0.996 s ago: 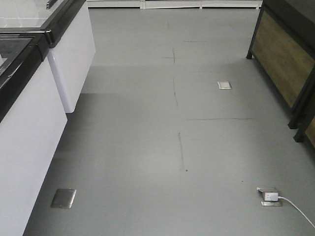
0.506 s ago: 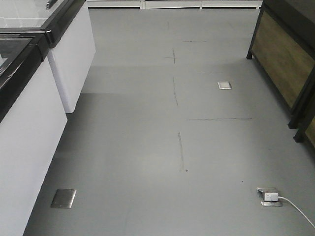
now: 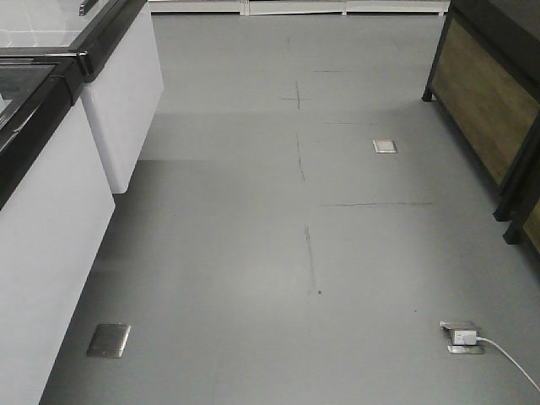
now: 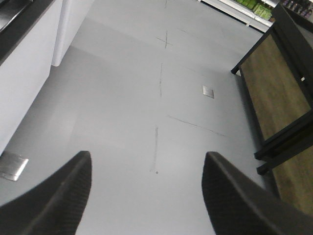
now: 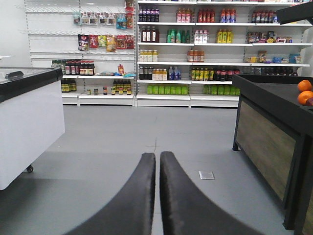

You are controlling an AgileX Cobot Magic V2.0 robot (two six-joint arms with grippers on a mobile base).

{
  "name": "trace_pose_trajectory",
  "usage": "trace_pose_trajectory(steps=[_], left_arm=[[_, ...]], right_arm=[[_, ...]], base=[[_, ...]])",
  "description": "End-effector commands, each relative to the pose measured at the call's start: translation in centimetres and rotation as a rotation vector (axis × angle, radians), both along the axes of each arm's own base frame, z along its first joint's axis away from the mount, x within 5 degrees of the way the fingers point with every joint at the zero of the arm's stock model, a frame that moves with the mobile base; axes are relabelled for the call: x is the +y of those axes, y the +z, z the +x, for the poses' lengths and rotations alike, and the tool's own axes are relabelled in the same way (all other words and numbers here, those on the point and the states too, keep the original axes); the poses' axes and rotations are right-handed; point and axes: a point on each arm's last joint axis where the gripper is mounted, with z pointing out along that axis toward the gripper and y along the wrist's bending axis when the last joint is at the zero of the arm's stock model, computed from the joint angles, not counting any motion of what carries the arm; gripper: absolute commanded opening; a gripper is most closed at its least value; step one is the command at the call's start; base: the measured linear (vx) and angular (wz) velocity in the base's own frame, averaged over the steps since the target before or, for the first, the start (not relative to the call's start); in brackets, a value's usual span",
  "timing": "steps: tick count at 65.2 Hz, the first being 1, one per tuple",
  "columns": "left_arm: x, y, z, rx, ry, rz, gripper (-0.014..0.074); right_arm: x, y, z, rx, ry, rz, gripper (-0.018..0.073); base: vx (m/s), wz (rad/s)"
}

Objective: Left arm holds basket, right arm returns cookies

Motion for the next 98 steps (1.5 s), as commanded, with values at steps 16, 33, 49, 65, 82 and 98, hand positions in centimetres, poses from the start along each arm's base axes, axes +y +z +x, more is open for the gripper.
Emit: trace_pose_trajectory(steps=[16,33,49,65,82,98], left_arm=[[2.3,7.0,4.4,-0.017,0.173,-0.129,0.0472],[8.3,10.4,4.3,-0.010,0.404,-0.132,0.0472],[13.7,11.3,4.0,-0.036,0.529,-0.268,0.0472],[19.3,11.5,3.8,-0.114,0.609,-0.372,0.0472],[23.9,10.6,5.4,-0.230,0.539,-0.461,0.0475],[26.3,8.6,7.9,-0.326,0.426,-0.586,0.0560]], right_arm=[[0.1,0.2,-0.1,-0.072,0.010,-0.009,-0.0011],[0.1,0.2,-0.1,-0.072,0.010,-0.009,-0.0011],[0.1,0.2,-0.1,-0.072,0.010,-0.009,-0.0011],[0.1,0.2,-0.1,-0.072,0.010,-0.009,-0.0011],[0.1,0.2,-0.1,-0.072,0.010,-0.009,-0.0011],[0.1,0.2,-0.1,-0.072,0.010,-0.009,-0.0011]], base=[[0.00,0.00],[0.00,0.00],[0.00,0.00],[0.00,0.00],[0.00,0.00],[0.00,0.00]])
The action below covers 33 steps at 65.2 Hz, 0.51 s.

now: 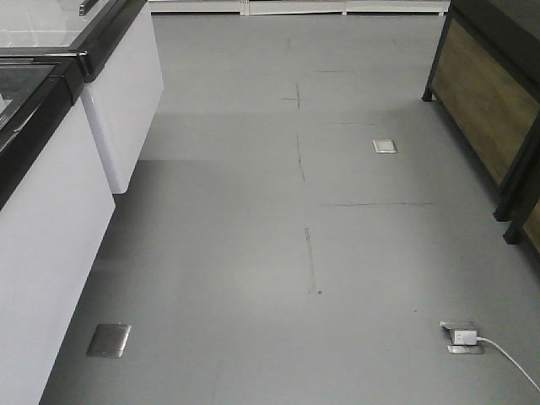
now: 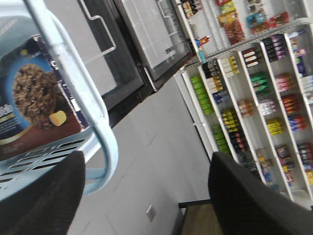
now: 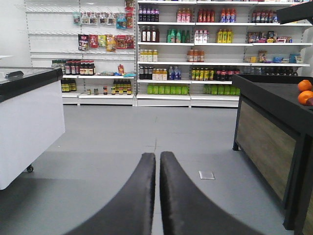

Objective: Left arm holds basket, right arm returns cookies

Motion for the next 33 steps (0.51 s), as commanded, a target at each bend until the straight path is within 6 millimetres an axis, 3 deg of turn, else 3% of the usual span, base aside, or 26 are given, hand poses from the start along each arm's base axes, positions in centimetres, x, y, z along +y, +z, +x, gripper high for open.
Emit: trace_pose_trajectory(steps=[1,33], left_arm=[[0.2,1.9,0.2,-0.132,0.006,0.007,0.0563],[4.2,-2.4,2.8,-0.276,0.024,-0.257,0.0578]], right_arm=[[0.1,0.2,-0.1,-0.072,0.010,-0.009,-0.0011],[0.1,0.2,-0.1,-0.072,0.010,-0.009,-0.0011]], base=[[0.00,0.00],[0.00,0.00]])
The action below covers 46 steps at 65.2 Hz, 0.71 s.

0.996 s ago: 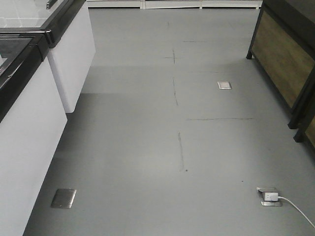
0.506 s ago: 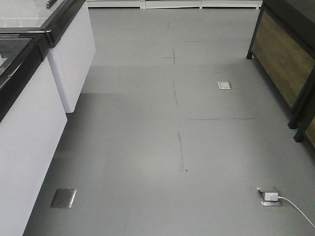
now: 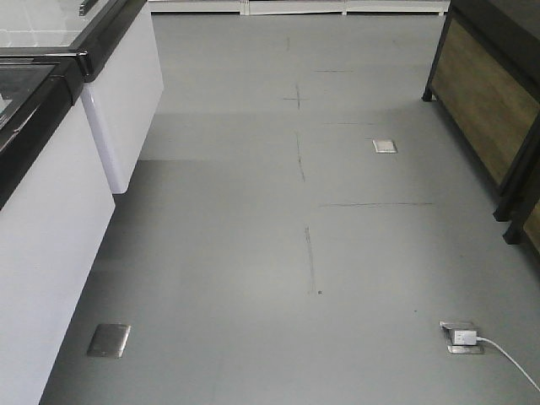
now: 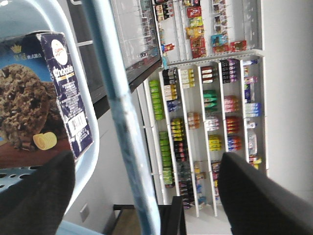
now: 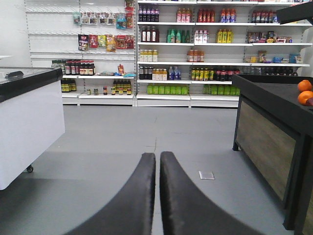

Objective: Left arm holds basket, right arm returns cookies

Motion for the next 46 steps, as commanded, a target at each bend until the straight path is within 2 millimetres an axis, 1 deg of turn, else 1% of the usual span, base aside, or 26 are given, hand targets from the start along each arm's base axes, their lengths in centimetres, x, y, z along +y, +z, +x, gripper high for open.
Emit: trace_pose_trajectory(steps=[1,10,17,24,33,34,36,46], left_arm=[[0.0,2.6,-0.2,-0.143,0.015,-0.019,0.0578],[0.8,1.7,0.4,-0.216,0.013,-0.076,0.0566],[1.4,1.0,0.7,-0.228,0.020,-0.100,0.0512],[1.7,0.6,0.8,-0.220,0.033,-0.108,0.0384],[1.9,0.2,0.9,-0.214,0.039,-0.114,0.0099],[1.9,0.2,0.9,-0.214,0.039,-0.113,0.0053],[1.9,0.2,0.9,-0.214,0.039,-0.112,-0.0008],[1.8,0.7,0.9,-0.221,0.023,-0.080,-0.0008]], right_arm=[[0.1,0.2,-0.1,-0.072,0.010,-0.009,-0.0011],[0.1,0.2,-0.1,-0.072,0.010,-0.009,-0.0011],[0.1,0.2,-0.1,-0.072,0.010,-0.009,-0.0011],[0.1,0.2,-0.1,-0.072,0.010,-0.009,-0.0011],[0.1,0.2,-0.1,-0.072,0.010,-0.009,-0.0011],[0.1,0.2,-0.1,-0.072,0.010,-0.009,-0.0011],[0.1,0.2,-0.1,-0.072,0.010,-0.009,-0.0011],[0.1,0.2,-0.1,-0.072,0.010,-0.009,-0.0011]], base=[[0.00,0.00],[0.00,0.00],[0.00,0.00],[0.00,0.00],[0.00,0.00],[0.00,0.00],[0.00,0.00],[0.00,0.00]])
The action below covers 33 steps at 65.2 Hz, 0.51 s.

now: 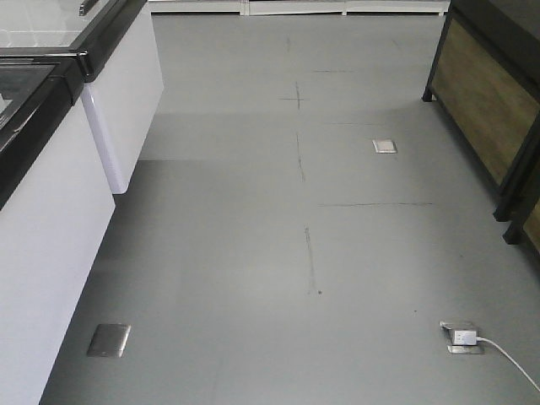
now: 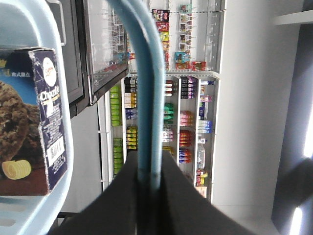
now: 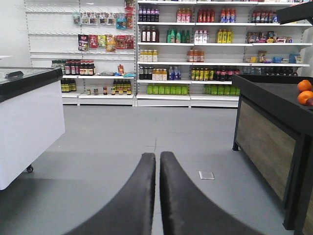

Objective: Left arm holds basket, right arm returns cookies

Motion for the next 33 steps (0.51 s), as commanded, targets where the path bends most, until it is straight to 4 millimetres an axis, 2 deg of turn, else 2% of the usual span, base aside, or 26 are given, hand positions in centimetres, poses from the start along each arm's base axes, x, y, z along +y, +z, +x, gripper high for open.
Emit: trace_pose_trajectory(steps=[1,9,18,33], left_arm=[[-0.6,3.2,-0.5,-0.082,-0.005,0.073,-0.0008],[-0.6,4.5,-0.5,-0.109,-0.020,0.104,-0.0007],[-1.2,7.1,-0.2,-0.162,-0.067,0.175,-0.0006],[-4.6,12.4,0.5,-0.248,-0.129,0.285,-0.0006]], right_arm=[[0.1,0.2,-0.1,-0.072,0.010,-0.009,-0.0011],[0.1,0.2,-0.1,-0.072,0.010,-0.009,-0.0011],[0.1,0.2,-0.1,-0.072,0.010,-0.009,-0.0011],[0.1,0.2,-0.1,-0.072,0.010,-0.009,-0.0011]], base=[[0.00,0.00],[0.00,0.00],[0.00,0.00],[0.00,0.00]])
